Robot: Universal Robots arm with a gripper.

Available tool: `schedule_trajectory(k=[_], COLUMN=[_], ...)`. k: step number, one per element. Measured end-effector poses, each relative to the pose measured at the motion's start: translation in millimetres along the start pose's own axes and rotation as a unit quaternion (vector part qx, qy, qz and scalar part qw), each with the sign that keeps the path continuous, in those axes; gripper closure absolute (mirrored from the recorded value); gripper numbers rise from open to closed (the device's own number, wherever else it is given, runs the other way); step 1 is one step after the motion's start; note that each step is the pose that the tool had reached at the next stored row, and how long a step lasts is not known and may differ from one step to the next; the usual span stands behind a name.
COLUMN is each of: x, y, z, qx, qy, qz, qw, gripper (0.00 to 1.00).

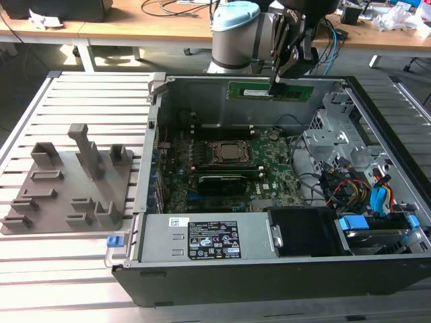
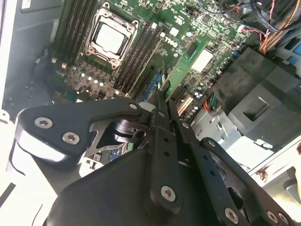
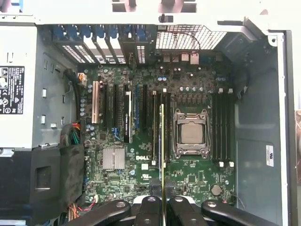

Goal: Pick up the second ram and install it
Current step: 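Pick up the second ram and move it above second insertion slot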

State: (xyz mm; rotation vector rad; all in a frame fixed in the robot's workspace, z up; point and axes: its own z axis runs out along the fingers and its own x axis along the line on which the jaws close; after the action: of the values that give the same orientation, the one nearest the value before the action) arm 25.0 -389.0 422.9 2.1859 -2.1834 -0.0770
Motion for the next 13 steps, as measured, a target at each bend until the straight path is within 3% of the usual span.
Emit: schedule_trajectory(k=[1,2,7,13], x=[0.0,0.0,0.0,-6.3], y=[0.0,0.0,0.5,2.9], z=[0.2,0.7,2.2,17.1], qx=[0.0000,0.0001,0.0000,0.0001], qy=[-0.0049,-0.0184,-0.0182,-0.0182], qz=[0.000,-0.001,-0.001,-0.001], qw=[1.0000,0.9998,0.9998,0.9998], gripper=[0.86,0.86,0.86,0.86])
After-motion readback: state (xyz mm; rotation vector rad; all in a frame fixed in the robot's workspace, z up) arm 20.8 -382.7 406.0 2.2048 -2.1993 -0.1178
